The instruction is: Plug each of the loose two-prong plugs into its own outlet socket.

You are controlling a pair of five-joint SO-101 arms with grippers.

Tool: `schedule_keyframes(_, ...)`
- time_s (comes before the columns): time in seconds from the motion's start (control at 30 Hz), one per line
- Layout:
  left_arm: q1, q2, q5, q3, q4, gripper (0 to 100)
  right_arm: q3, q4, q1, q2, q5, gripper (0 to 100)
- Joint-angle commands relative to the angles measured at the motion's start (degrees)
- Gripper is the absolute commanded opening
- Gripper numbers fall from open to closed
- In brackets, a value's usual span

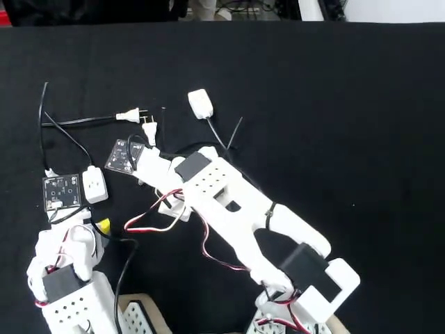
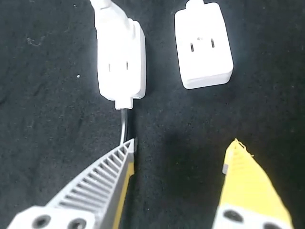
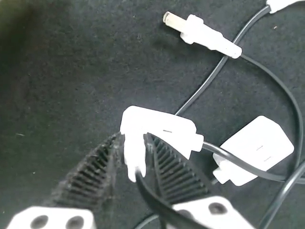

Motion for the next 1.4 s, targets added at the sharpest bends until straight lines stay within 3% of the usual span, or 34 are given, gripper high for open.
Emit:
schedule_keyframes(0.0, -0.4, -0.35, -0.26, -0.4, -0.62, 29, 1.8, -1.05, 2.37, 0.48, 0.35, 1.1)
schedule_keyframes(1.37, -0.4, -0.35, -0.26, -0.4, -0.62, 29, 1.71, -0.97, 8.0, 0.48, 2.81, 1.1)
